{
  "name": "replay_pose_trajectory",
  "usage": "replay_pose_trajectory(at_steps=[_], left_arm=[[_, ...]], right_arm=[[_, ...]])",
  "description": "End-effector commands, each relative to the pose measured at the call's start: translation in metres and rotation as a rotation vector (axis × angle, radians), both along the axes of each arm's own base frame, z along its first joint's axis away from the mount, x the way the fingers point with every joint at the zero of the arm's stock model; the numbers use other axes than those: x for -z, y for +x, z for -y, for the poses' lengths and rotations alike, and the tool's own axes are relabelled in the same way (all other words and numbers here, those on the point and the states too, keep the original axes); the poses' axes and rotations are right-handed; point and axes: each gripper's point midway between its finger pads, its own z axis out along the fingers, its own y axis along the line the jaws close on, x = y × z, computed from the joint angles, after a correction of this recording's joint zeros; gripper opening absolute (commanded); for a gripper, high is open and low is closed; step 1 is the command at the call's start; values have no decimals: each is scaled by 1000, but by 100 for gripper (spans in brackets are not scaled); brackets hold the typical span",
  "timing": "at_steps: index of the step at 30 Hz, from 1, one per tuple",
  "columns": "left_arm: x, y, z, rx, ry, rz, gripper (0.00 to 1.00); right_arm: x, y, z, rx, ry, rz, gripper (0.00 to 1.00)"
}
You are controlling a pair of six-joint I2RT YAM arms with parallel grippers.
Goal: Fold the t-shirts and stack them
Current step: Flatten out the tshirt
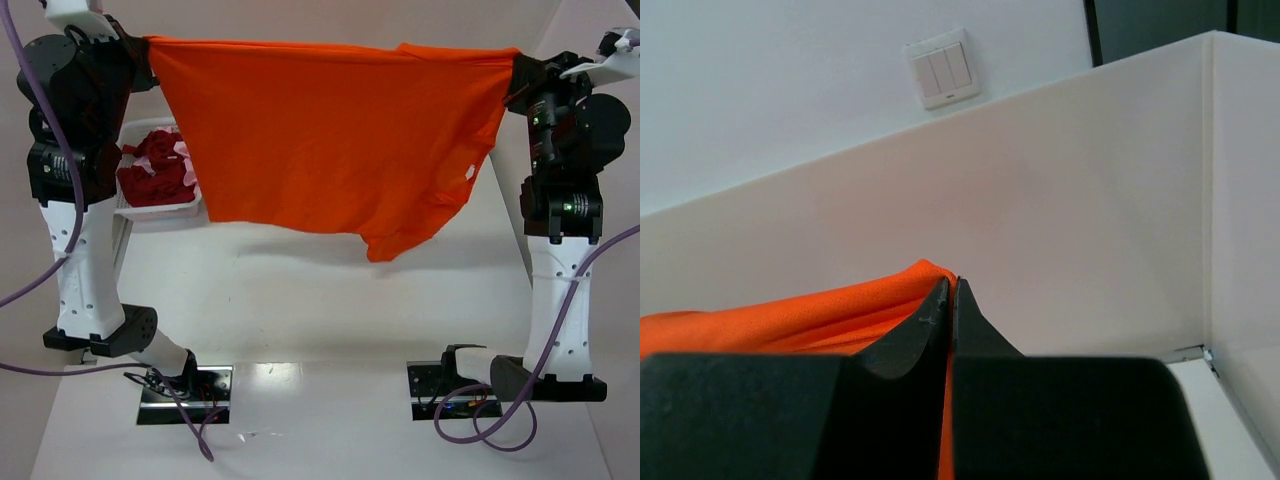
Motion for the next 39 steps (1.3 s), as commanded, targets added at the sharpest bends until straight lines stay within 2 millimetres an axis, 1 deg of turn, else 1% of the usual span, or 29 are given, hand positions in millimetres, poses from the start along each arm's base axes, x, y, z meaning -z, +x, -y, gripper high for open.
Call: replay_pose_trajectory(at_steps=[1, 3, 4, 6, 7, 8, 10, 11, 13, 14, 16, 17, 18, 19, 20, 21, 22, 23, 24, 25, 26, 27, 28, 30, 31, 32, 34, 35, 39], left_arm=[[-11, -4, -19, -90, 8, 47, 0], [-12, -5, -12, -54, 3, 64, 0], [0, 3, -9, -42, -2, 32, 0], [8, 8, -7, -32, 2, 10, 0], [9, 5, -4, -22, 3, 9, 0], [13, 2, -4, -22, 4, 0, 0], [13, -3, -3, -10, 5, 3, 0], [10, -13, -4, -10, 4, 13, 0], [20, -13, -1, 3, -1, -3, 0], [13, -25, -2, 3, -3, 23, 0], [7, -40, 1, 31, -11, 44, 0], [7, -53, 0, 31, -12, 59, 0], [2, -58, -4, 13, -19, 89, 0], [5, -60, -8, -8, -9, 89, 0], [2, -65, -11, -23, -14, 99, 0], [2, -74, -12, -23, -13, 91, 0], [0, -79, -14, -33, -16, 100, 0], [-8, -93, -16, -33, -20, 129, 0], [-10, -93, -22, -68, -20, 147, 0], [-1, -85, -25, -88, -23, 129, 0], [-5, -90, -28, -105, -19, 145, 0], [-1, -83, -32, -129, -10, 128, 0], [-3, -87, -32, -129, -10, 131, 0], [-4, -83, -32, -129, -10, 128, 0], [-3, -84, -36, -155, -7, 126, 0], [-5, -89, -40, -170, -12, 134, 0], [-4, -87, -45, -202, 3, 129, 0], [-3, -88, -47, -211, 1, 129, 0], [-1, -83, -44, -200, 15, 119, 0]], right_arm=[[10, 6, 27, 129, -21, -25, 1], [20, 11, 25, 114, -11, -36, 1], [28, 12, 26, 123, -8, -53, 1], [37, 12, 28, 133, -5, -74, 1], [41, 10, 28, 133, -5, -80, 1], [38, 5, 30, 145, -1, -70, 1], [40, -1, 32, 160, -15, -79, 1], [36, -9, 32, 161, -15, -68, 1], [33, -19, 34, 176, -21, -61, 1], [30, -28, 33, 176, -21, -55, 1], [20, -42, 30, 163, -12, -28, 1], [12, -50, 29, 164, -12, 7, 1], [5, -63, 29, 164, -11, 42, 1], [2, -66, 30, 174, -7, 52, 1], [-2, -70, 30, 174, -7, 53, 1], [-2, -74, 28, 165, -11, 38, 1], [-10, -82, 24, 145, -1, 64, 1], [-15, -87, 22, 133, 4, 91, 1], [-25, -94, 21, 127, 17, 141, 1], [-22, -91, 21, 127, 17, 140, 1], [-20, -86, 24, 140, 22, 129, 1], [-18, -79, 24, 140, 22, 118, 1], [-13, -68, 27, 149, 26, 82, 1], [-13, -68, 27, 154, 13, 79, 1], [-16, -69, 28, 159, 2, 91, 1], [-16, -70, 33, 189, 5, 89, 1], [-22, -76, 39, 227, -14, 101, 1], [-17, -70, 39, 231, -24, 78, 1], [-16, -70, 40, 234, -32, 76, 1]])
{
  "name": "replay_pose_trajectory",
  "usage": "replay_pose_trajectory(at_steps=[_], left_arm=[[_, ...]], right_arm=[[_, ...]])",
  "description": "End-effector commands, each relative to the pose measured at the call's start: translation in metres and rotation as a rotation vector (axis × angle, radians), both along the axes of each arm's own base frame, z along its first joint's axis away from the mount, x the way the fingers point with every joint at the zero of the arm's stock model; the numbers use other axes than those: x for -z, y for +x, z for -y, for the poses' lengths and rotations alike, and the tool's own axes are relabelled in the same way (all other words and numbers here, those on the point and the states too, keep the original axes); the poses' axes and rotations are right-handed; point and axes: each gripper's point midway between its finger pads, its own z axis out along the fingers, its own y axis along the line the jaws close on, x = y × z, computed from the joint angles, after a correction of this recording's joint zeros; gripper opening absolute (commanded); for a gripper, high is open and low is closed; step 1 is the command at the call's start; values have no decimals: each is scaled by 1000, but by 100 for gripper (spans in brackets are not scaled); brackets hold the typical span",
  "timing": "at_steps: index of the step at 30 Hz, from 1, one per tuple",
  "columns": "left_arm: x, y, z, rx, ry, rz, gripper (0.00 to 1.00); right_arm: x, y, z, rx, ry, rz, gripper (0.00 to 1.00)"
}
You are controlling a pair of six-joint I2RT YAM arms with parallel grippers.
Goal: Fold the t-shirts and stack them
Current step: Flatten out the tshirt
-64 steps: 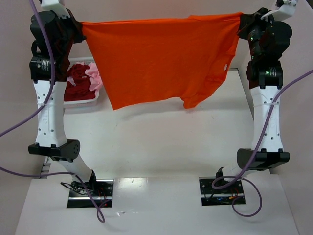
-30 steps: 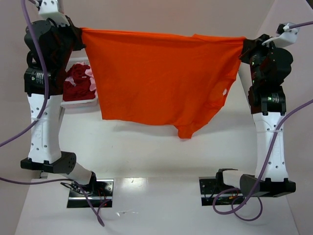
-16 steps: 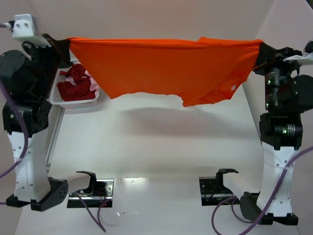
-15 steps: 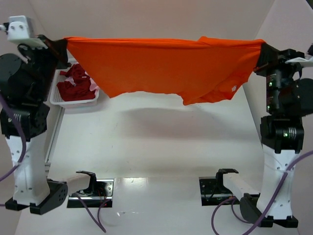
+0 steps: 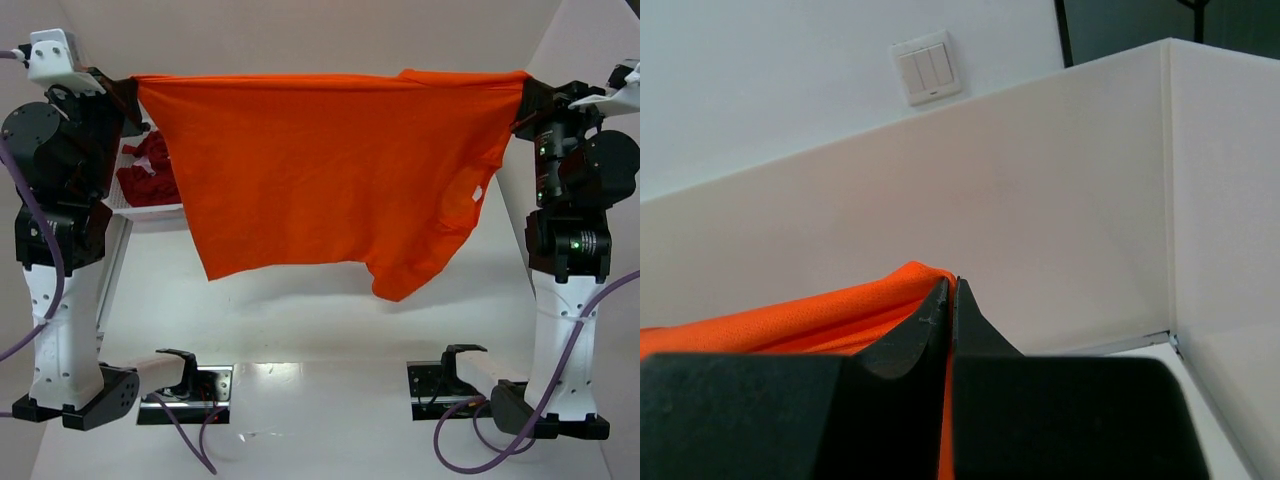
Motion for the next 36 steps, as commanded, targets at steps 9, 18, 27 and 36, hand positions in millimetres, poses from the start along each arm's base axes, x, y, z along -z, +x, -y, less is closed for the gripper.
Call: replay_pose_trajectory(at_steps=[9, 18, 27, 36], left_arm=[[7, 30, -17, -97, 7, 1, 0], [66, 112, 4, -25, -1, -136, 0], [56, 168, 14, -4, 1, -126, 0], [14, 117, 14, 25, -1, -51, 0]], right_arm=[[16, 21, 30, 143, 9, -30, 1], [77, 98, 33, 131, 6, -180, 1], [58, 146, 28, 88, 12, -136, 1], [17, 91, 23, 79, -23, -62, 1]])
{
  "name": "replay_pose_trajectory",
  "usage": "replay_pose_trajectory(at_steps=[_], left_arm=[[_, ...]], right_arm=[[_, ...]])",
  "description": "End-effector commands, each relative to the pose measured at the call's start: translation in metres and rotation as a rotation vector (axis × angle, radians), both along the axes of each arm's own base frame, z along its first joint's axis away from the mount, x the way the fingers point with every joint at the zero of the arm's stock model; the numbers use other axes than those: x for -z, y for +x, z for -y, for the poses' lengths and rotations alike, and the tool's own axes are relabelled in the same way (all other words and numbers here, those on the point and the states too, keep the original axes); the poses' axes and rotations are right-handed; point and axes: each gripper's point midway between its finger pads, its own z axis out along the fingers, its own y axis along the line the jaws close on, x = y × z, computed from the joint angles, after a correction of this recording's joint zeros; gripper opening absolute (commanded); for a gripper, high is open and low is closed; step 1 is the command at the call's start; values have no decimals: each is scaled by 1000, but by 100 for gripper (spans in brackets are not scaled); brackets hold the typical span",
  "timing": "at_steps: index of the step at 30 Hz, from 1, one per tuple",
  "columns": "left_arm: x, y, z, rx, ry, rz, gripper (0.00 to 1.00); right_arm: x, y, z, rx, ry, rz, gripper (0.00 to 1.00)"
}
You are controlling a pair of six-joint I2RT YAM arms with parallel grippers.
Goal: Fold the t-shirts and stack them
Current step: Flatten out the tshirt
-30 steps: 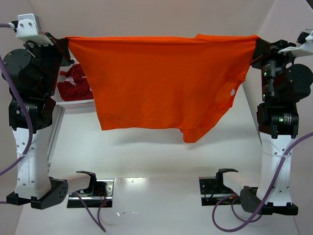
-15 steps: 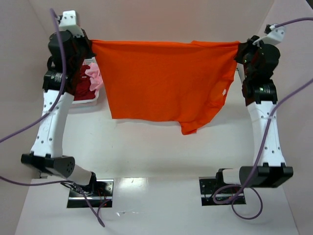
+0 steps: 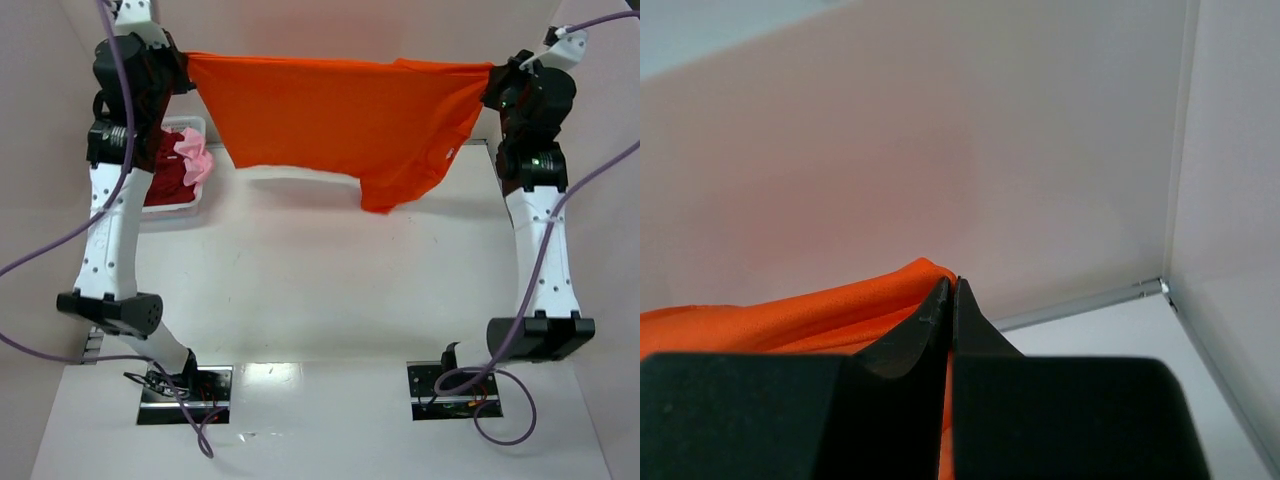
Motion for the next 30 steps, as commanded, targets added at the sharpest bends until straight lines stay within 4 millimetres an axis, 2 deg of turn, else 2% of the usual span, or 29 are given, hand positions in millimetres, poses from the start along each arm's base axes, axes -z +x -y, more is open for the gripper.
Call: replay_pose_trajectory(at_steps=[1, 2, 3, 4, 5, 6, 7, 8, 9, 10, 13, 14, 15, 18, 19, 20, 21, 23, 24, 25, 26, 27, 28, 29, 30], left_arm=[[-60, -65, -14, -15, -22, 156, 0], [-60, -74, -15, -15, -23, 165, 0], [-57, -83, -14, -6, -22, 161, 0], [-52, -100, -16, -6, -22, 164, 0], [-49, -109, -17, -5, -31, 162, 0], [-48, -118, -18, -5, -31, 165, 0], [-56, -138, -20, -4, -34, 195, 0], [-53, -146, -19, 6, -32, 188, 0], [-47, -151, -19, 6, -31, 178, 0], [-57, -170, -19, 17, -33, 208, 0], [-61, -198, -22, 19, -45, 228, 0], [-62, -201, -21, 20, -57, 223, 0], [-66, -206, -25, -1, -70, 228, 0], [-72, -200, -26, -9, -79, 218, 0], [-66, -189, -24, -8, -90, 194, 0], [-66, -183, -22, 4, -89, 195, 0], [-50, -168, -19, 5, -103, 155, 0], [-32, -144, -9, 44, -126, 114, 0], [-21, -133, -5, 57, -132, 86, 0], [7, -111, 0, 67, -137, 15, 0], [18, -101, 6, 88, -156, -8, 0], [33, -91, 9, 97, -154, -41, 0], [56, -74, 11, 93, -167, -95, 0], [68, -65, 16, 116, -166, -116, 0], [96, -54, 18, 110, -176, -174, 0]], right_arm=[[-64, -66, 10, 50, -38, 169, 1], [-76, -93, 10, 59, -38, 206, 1], [-65, -98, 10, 59, -37, 189, 1], [-66, -109, 11, 68, -35, 200, 1], [-62, -119, 10, 68, -35, 189, 1], [-66, -141, 10, 76, -22, 213, 1], [-67, -151, 9, 76, -22, 219, 1], [-71, -162, 8, 73, -10, 235, 1], [-74, -182, 7, 73, -11, 253, 1], [-75, -189, 4, 64, -13, 255, 1], [-92, -223, 4, 75, -21, 291, 1], [-94, -226, 4, 76, -21, 295, 1], [-105, -239, 3, 76, -22, 330, 1], [-102, -228, 4, 78, -30, 299, 1], [-99, -220, 3, 69, -28, 284, 1], [-89, -204, 3, 68, -23, 246, 1], [-70, -187, 5, 78, -20, 200, 1], [-43, -160, 7, 78, -19, 132, 1], [-21, -143, 7, 76, -10, 82, 1], [-9, -133, 7, 76, -10, 53, 1], [3, -123, 7, 75, -1, 30, 1], [31, -105, 8, 75, 0, -37, 1], [44, -96, 10, 84, 10, -63, 1], [57, -88, 11, 85, 10, -89, 1], [85, -72, 13, 97, 11, -143, 1]])
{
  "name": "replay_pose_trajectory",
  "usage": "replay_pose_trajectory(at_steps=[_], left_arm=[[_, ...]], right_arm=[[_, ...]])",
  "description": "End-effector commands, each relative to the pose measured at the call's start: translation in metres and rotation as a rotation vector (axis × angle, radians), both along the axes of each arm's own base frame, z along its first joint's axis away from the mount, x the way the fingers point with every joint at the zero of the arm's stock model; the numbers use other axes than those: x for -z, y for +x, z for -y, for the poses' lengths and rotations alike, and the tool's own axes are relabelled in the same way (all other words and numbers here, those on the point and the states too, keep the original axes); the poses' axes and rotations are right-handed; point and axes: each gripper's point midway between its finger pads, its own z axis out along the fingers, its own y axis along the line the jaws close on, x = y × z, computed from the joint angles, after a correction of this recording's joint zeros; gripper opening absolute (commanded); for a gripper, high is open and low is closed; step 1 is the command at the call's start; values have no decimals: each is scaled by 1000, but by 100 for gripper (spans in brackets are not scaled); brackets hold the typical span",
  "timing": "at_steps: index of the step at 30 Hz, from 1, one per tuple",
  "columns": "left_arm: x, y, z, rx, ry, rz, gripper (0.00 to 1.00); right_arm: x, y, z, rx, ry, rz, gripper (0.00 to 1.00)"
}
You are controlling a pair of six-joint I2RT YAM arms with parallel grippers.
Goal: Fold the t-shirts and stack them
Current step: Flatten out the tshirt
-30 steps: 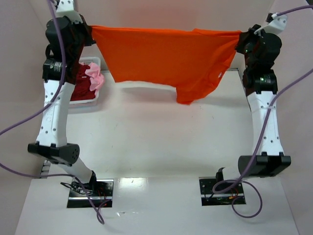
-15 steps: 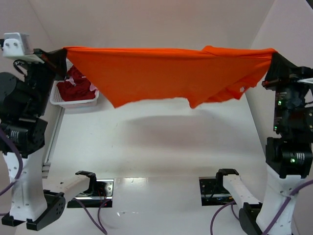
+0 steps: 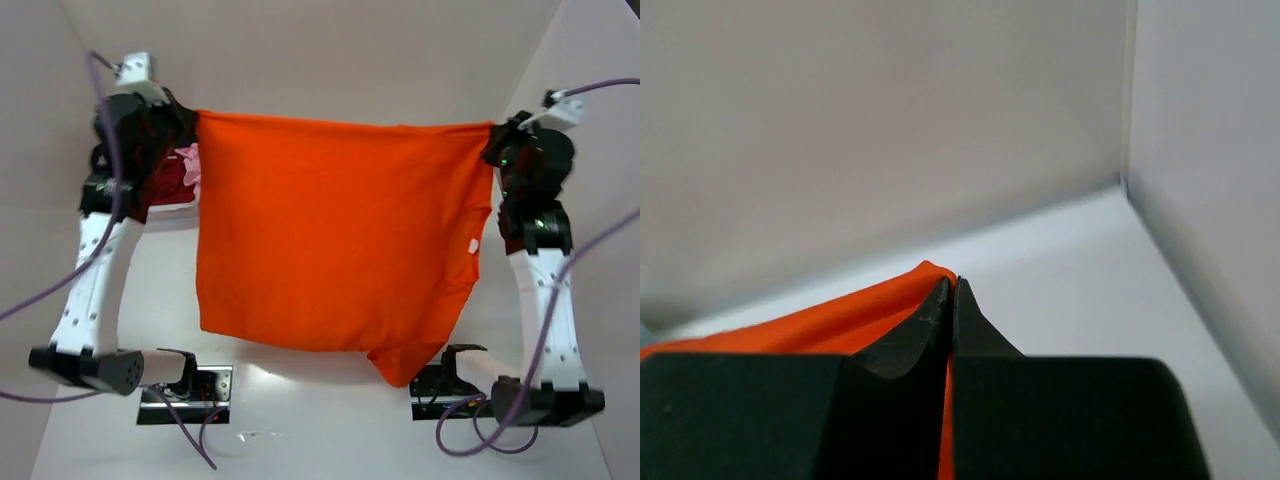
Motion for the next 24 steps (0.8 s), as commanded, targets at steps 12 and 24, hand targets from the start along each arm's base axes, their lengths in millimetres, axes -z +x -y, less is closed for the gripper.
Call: replay_pose_trajectory(at_steps=[12, 24], left_arm=[[232, 155, 19, 15, 5, -436, 0], [348, 246, 21, -55, 41, -601, 0]], right_arm=[[227, 154, 4, 7, 82, -412, 1], [318, 260, 0, -50, 79, -531, 1]])
